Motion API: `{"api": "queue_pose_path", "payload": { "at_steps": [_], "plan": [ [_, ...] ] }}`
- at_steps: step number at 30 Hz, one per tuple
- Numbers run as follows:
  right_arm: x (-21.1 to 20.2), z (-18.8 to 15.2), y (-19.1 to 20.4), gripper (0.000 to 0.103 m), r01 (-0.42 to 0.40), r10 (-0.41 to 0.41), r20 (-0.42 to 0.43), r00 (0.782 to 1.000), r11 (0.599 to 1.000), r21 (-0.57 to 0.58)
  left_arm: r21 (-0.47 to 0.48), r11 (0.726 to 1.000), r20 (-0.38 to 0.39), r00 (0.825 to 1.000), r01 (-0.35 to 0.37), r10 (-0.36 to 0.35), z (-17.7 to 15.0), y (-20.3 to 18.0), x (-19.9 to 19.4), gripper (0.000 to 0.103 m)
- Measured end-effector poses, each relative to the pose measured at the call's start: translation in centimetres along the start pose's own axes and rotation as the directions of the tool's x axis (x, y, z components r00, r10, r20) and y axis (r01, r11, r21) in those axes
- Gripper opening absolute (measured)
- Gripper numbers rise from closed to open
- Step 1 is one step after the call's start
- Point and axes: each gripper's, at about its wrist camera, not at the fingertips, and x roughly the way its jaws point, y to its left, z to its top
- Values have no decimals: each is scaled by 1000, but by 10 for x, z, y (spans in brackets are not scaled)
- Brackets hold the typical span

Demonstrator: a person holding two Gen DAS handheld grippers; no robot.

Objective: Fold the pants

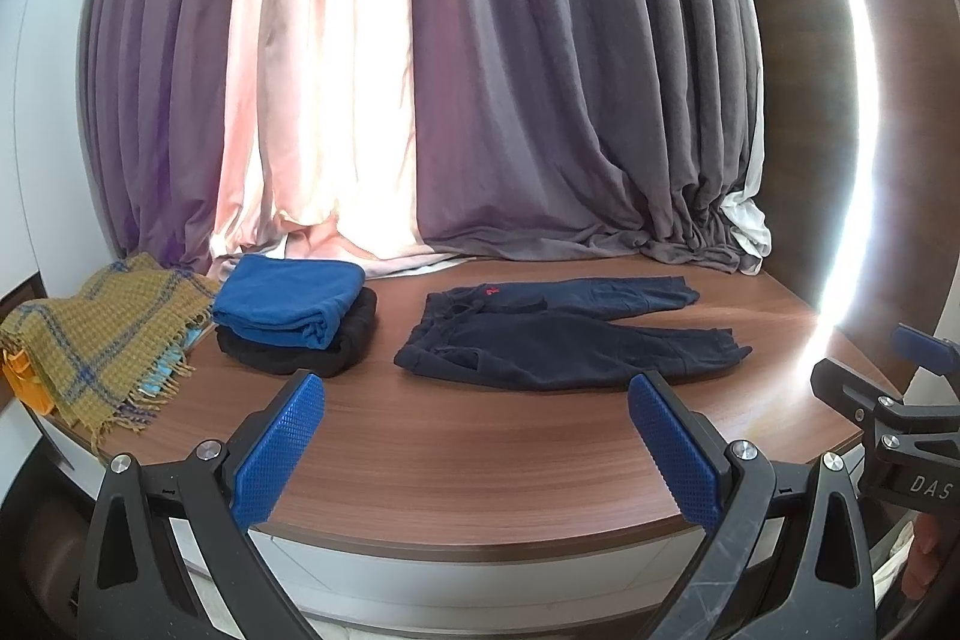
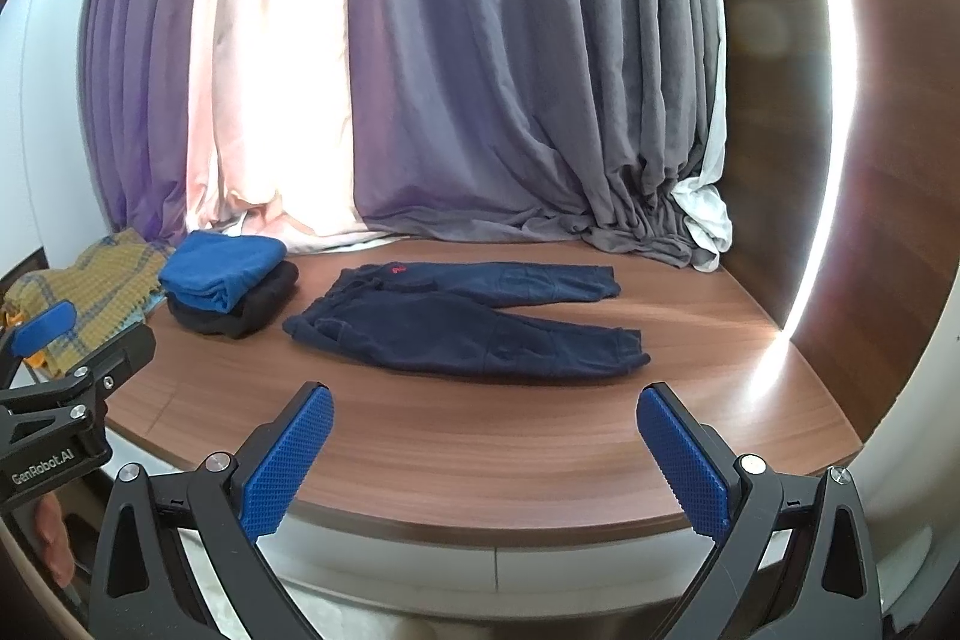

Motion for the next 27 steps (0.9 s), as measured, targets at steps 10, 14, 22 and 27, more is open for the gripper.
{"api": "queue_pose_path", "payload": {
  "at_steps": [10,14,22,27],
  "plan": [
    [-2,-1,2,103,-6,6,8,1000,1000,-5,-5,1000,-1,1000,-4,4,1,5,-1,103],
    [-2,-1,2,103,-5,5,8,1000,1000,-5,-6,1000,1,1000,-7,7,0,6,-2,103],
    [-1,0,5,103,-9,9,12,1000,1000,-11,-7,1000,5,1000,-13,13,-1,8,-2,103],
    [-2,0,6,103,-8,8,13,1000,1000,-12,-5,1000,8,1000,-16,16,-2,9,-2,103]
  ]
}}
